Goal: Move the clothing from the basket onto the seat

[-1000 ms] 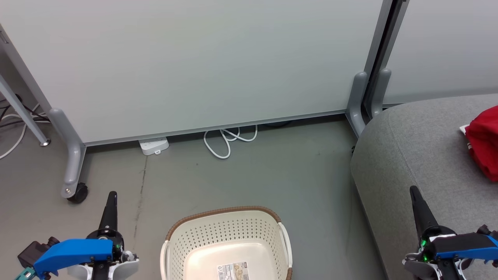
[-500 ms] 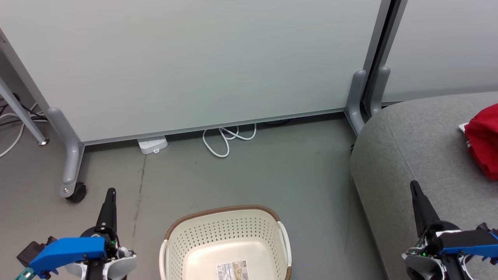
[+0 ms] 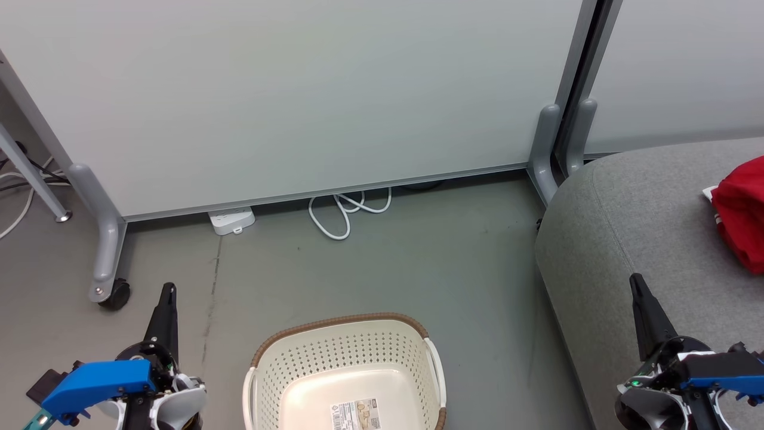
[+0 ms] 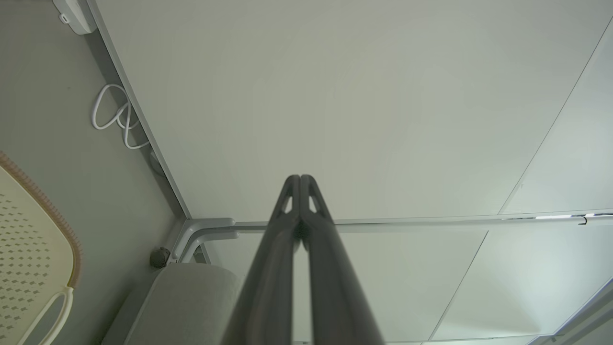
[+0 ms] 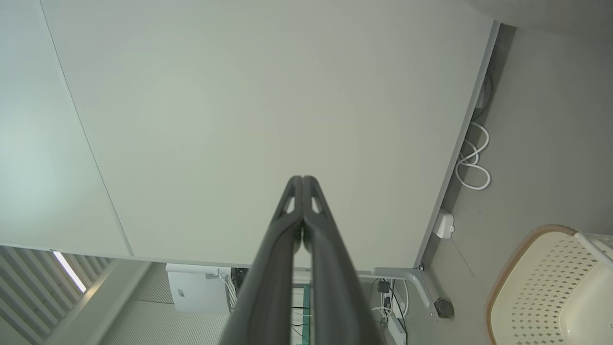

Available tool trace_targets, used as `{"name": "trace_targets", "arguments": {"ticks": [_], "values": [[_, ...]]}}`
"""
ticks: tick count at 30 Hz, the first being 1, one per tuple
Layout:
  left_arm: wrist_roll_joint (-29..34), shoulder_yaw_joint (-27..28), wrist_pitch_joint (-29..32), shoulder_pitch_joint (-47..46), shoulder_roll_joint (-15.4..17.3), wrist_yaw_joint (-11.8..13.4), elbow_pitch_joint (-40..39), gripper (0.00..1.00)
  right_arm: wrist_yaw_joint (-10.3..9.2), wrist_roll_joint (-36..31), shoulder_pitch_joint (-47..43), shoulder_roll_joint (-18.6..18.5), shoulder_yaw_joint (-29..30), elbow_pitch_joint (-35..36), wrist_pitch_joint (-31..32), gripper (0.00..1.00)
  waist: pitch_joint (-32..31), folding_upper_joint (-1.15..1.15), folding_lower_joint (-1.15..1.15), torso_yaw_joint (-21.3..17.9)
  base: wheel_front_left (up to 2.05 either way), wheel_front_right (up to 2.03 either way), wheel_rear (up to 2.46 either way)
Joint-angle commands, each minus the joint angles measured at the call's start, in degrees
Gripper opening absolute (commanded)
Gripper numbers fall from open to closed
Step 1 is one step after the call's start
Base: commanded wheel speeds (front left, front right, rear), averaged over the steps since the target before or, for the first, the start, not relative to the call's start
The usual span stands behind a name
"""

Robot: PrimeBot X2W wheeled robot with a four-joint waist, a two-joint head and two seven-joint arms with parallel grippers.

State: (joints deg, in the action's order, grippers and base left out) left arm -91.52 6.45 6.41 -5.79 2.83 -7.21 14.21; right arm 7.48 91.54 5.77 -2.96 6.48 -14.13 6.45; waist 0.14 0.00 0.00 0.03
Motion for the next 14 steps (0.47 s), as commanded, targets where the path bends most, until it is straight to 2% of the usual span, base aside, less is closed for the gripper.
{"name": "trace_targets", "arguments": {"ticks": [1,14], "values": [[-0.7,0.2,0.2,-0.8,0.1,-0.5,-0.3,0.0,0.02,0.6,0.8,0.2,0.1,0.2,0.2,0.0,0.0,0.0,0.0,0.0,0.0,0.0,0.0],[-0.9,0.2,0.4,-0.7,0.1,-0.5,-0.3,0.0,0.02,0.9,0.8,0.2,0.2,0.2,0.3,0.0,0.0,0.0,0.0,0.0,0.0,0.0,0.0]]}}
